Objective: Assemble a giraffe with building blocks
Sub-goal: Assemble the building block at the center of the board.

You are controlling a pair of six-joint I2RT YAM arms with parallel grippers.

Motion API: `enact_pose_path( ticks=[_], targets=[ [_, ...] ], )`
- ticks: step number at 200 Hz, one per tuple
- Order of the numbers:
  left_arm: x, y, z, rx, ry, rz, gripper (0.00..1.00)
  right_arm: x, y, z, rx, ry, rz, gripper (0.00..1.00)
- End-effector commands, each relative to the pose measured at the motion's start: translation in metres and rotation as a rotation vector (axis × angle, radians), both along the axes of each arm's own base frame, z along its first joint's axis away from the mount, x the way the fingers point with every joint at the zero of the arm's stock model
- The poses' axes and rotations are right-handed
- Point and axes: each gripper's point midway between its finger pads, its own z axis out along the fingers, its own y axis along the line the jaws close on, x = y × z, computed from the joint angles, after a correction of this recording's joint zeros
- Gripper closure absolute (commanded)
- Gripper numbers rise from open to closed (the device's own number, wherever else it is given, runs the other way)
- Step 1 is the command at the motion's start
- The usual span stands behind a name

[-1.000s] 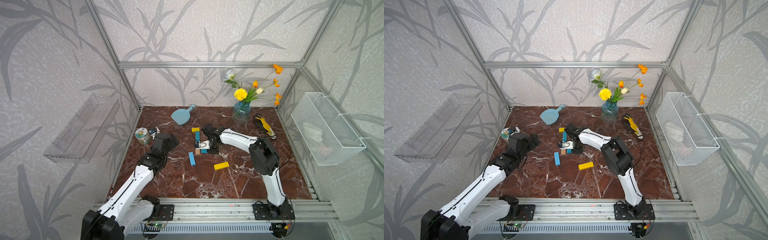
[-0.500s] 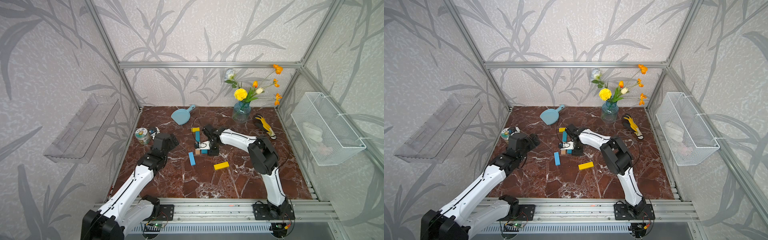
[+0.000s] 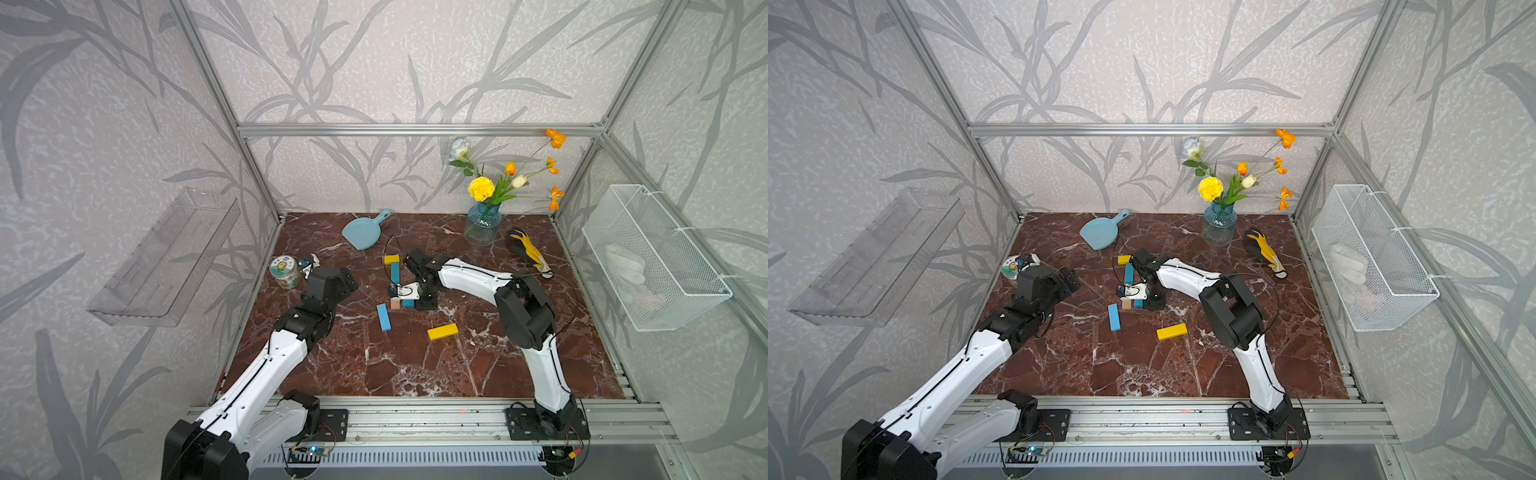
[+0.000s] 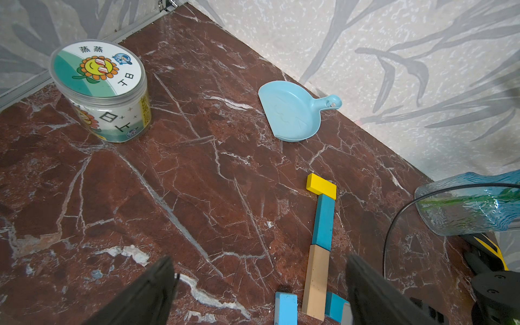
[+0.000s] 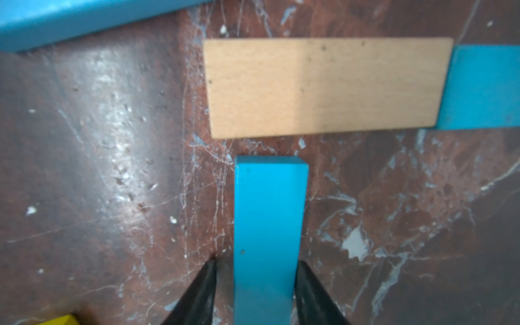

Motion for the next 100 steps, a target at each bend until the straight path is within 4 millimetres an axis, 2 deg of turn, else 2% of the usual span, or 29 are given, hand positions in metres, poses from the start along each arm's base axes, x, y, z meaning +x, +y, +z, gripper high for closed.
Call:
enact_pose_path(
  ticks=[1,100],
  targets=[
    [0.0002,-0.0006,0.0036,0.013,-0.01,-0.011,0.05,-0.0089,0.0031,-0.0072,-0.017,0.033,0.011,0.57],
    [-0.0002,-0.0002,0.0034,0.013,-0.011,-0.01,0.05,-0.004,0.007,-0.0094,-0.039,0.015,-0.001,0.58]
  ],
)
